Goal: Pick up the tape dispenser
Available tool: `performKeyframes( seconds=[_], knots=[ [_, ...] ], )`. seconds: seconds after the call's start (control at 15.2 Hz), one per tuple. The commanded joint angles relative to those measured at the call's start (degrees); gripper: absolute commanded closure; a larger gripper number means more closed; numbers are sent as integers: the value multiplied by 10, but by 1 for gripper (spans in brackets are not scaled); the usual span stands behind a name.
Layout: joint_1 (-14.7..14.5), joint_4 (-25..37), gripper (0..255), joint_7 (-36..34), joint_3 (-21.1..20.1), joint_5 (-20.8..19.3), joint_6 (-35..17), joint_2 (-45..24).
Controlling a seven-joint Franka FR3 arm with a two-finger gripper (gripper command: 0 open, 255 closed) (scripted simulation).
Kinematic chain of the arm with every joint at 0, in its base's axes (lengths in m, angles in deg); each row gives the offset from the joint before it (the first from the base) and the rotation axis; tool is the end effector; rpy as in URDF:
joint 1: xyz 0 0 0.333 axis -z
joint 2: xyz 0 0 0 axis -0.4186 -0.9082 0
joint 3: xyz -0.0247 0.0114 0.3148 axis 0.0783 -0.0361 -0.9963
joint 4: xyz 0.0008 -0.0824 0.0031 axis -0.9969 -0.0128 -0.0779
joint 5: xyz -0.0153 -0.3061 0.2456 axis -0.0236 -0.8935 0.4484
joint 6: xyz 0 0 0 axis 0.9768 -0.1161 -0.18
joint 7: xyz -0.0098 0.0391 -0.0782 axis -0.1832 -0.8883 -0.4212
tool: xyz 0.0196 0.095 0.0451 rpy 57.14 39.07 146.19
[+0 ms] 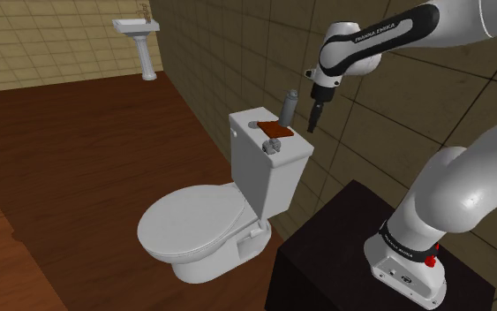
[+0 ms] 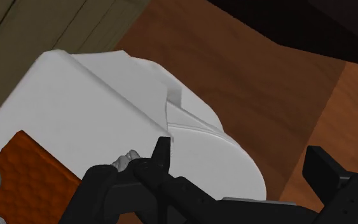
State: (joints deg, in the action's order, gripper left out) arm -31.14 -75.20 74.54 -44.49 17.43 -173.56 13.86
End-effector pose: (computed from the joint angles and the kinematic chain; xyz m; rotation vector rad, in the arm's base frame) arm 0.4218 -0.1035 0.4100 -2.9340 -0.7032 -0.0400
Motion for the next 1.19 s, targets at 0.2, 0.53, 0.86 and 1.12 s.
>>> performKeyframes(
  seconds=[0.2,0.53,0.86,1.12],
  knots=[
    [-24,44,0,123,32,44,-70,-115],
    [-31,114,0,254,39,118,-117,-240],
    [-10,202,0,368,12,185,-140,-360],
    [13,284,0,437,-18,217,-147,-449]
  ],
)
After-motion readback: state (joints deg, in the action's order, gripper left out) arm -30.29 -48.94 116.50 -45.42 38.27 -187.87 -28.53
